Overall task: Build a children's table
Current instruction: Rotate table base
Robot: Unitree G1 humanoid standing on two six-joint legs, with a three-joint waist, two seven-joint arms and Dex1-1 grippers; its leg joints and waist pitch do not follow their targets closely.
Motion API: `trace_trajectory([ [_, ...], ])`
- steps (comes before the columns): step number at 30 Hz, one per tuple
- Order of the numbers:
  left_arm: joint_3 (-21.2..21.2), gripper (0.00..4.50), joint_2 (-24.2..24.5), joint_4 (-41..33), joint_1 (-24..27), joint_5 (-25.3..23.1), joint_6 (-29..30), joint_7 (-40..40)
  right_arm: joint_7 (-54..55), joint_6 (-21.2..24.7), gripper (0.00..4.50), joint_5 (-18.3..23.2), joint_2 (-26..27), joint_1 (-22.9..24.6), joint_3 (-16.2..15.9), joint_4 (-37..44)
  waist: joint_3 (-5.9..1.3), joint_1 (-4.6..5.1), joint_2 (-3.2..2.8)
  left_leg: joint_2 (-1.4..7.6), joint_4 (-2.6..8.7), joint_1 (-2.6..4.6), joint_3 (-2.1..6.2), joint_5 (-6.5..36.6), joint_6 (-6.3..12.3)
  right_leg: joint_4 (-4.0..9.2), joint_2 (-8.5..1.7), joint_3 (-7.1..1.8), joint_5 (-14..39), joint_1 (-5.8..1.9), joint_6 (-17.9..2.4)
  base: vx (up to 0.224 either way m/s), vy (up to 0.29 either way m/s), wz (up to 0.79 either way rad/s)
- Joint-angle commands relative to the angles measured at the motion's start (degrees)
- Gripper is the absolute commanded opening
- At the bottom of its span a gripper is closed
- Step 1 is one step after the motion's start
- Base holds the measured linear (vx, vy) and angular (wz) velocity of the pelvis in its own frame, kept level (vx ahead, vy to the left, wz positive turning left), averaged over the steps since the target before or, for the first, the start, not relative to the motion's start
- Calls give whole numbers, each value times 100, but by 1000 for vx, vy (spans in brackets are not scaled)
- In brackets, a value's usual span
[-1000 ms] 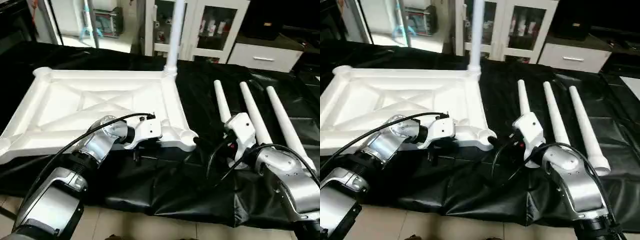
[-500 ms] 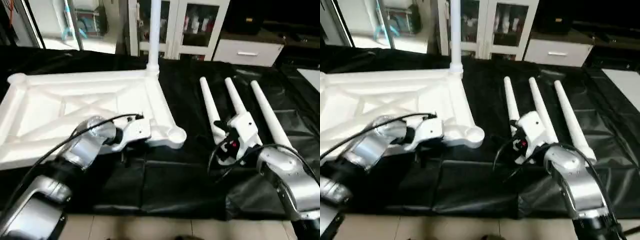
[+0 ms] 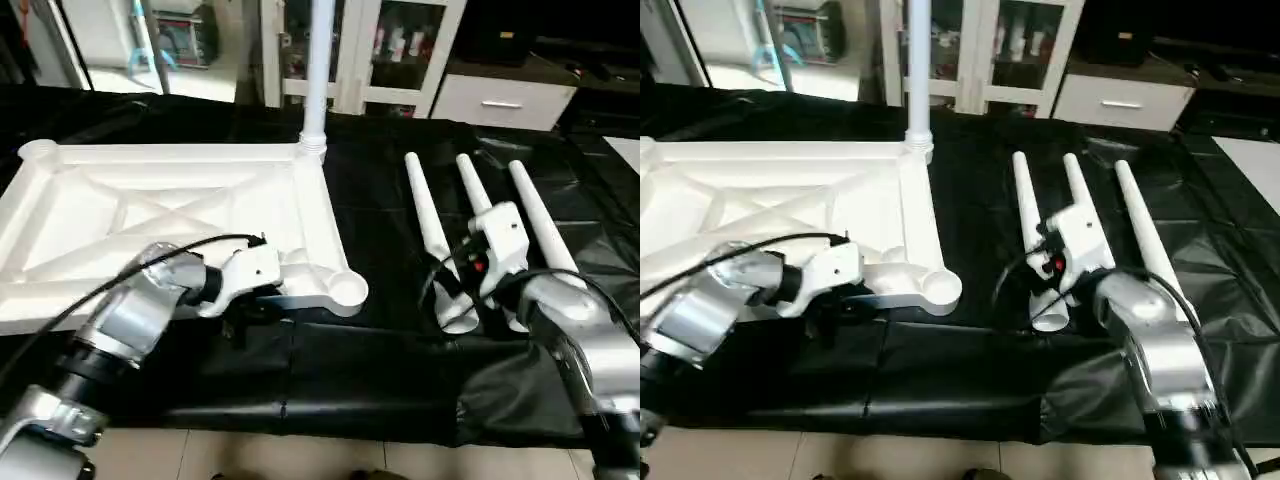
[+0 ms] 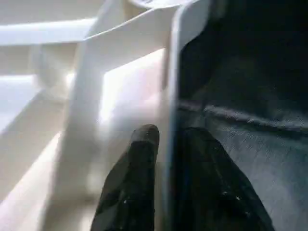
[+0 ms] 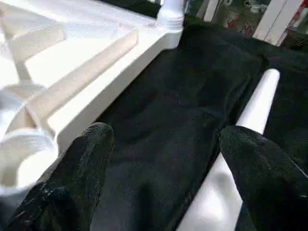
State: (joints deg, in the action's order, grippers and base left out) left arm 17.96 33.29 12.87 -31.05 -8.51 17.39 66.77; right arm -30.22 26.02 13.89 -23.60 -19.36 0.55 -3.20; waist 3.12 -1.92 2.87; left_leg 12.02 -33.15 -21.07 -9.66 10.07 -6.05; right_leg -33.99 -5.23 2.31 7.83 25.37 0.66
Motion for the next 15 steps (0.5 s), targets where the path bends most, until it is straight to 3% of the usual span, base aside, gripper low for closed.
trace_trajectory([
  [1,-247,131,28,-65,-170,226,31,28,129,146,422,60,15,-161,185,-186,-359,-13,-36,16,387,33,-71,1551,102,357,-103,-124,1649,-340,-1050,0,0,0],
  [3,-686,131,-55,9,-315,673,-92,-38,358,322,442,-5,75,-541,268,-540,-371,-21,-67,2,375,62,-82,1606,23,348,-101,-124,1645,-317,-1114,0,0,0],
  [4,-774,131,-96,26,-341,760,-165,-74,433,387,442,-27,85,-629,294,-626,-379,-14,-55,-7,374,31,-72,1547,-20,326,-100,-116,1565,-347,-1139,0,0,0],
  [5,-800,131,-111,30,-350,787,-178,-86,452,401,442,-33,87,-657,303,-653,-389,-28,-82,-2,360,60,-79,1568,-49,324,-95,-118,1489,-333,-1146,0,0,0],
  [7,-895,131,-175,36,-386,892,-187,-127,510,441,442,-41,93,-768,338,-768,-383,-28,-74,-5,361,54,-79,1602,-55,323,-98,-114,1516,-346,-1142,0,0,0],
  [8,-1008,131,-322,-52,-457,1108,-165,-138,785,607,442,-81,108,-1154,453,-1249,-407,-29,-113,-12,353,42,-72,1494,-74,294,-99,-117,1339,-371,-1149,0,0,0],
  [11,-1009,131,-405,-181,-478,1259,-125,-52,1083,745,442,-150,135,-1489,543,-1714,-417,-41,-158,-26,334,46,-84,1405,-115,285,-91,-115,1170,-376,-1238,0,0,0],
  [14,-842,131,-521,-420,-446,1350,0,93,1377,1166,442,-434,78,-1902,402,-2290,-427,-35,-124,-32,324,38,-85,1336,-129,268,-90,-109,1112,-400,-1281,0,0,0],
  [15,-767,131,-613,-544,-416,1419,79,136,1379,1426,442,-476,55,-2078,341,-2528,-425,-20,-139,-36,321,41,-83,1338,-146,257,-81,-107,1127,-400,-1312,0,0,0],
])
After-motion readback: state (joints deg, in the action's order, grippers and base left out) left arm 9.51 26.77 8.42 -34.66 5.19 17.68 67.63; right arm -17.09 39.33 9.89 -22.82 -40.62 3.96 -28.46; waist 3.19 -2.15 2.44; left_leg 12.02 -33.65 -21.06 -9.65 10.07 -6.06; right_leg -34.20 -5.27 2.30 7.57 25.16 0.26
